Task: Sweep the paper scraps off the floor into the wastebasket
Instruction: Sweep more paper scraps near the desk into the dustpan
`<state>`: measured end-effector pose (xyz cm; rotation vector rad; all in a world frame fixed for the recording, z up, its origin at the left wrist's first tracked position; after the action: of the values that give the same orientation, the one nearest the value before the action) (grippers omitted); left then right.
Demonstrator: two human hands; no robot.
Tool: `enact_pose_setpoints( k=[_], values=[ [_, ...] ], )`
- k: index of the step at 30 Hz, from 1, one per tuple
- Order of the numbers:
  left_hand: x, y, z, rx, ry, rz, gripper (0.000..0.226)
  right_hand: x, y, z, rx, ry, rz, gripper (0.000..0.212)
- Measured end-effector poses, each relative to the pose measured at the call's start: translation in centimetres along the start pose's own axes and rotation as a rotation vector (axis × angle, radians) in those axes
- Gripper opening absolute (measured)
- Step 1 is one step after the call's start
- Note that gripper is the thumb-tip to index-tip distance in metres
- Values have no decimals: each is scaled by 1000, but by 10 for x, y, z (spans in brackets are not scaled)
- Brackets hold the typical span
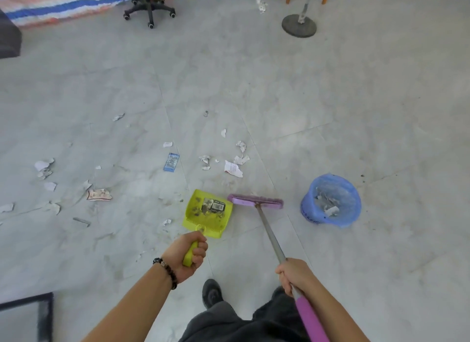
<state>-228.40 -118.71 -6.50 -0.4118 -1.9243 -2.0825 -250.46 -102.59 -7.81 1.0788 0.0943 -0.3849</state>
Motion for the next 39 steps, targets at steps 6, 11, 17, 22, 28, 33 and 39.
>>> enact_pose_setpoints(
  k=[6, 11, 17, 22, 28, 33, 39],
  values=[
    [27, -19, -41, -3, 53, -21, 16, -33, -39, 73, -125, -49, -15, 12],
    [66, -43, -96, 16, 129, -26, 20, -69, -124, 198, -289, 74, 48, 8],
    [85, -54, -160, 75, -259, -577, 21, -88, -233, 387, -553, 276, 136, 10],
    [109, -54, -228, 132, -570, -975, 41, -72, -324, 493, -562, 186, 236, 7],
    [117, -52, -278, 51, -792, -1238, 38, -55, -455, 494, -385, 426, 243, 13],
    [91, -38, -275, -1, -766, -1237, 41, -101, -459, 391, -175, 705, 240, 19],
    [84, -37, -277, 24, -776, -1207, 40, -174, -390, 315, -27, 713, 146, 50]
  ],
)
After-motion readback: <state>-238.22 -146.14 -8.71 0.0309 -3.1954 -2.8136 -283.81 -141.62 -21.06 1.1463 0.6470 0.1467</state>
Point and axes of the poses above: each hand's wrist, its own y-axis away from the middle knuckle, its own x-axis out of the palm, z = x × y, the point moved 10 cm from there along -y, towards the middle knuckle, and after that the axes turned 12 degrees about -x, right-handed, at the moved point
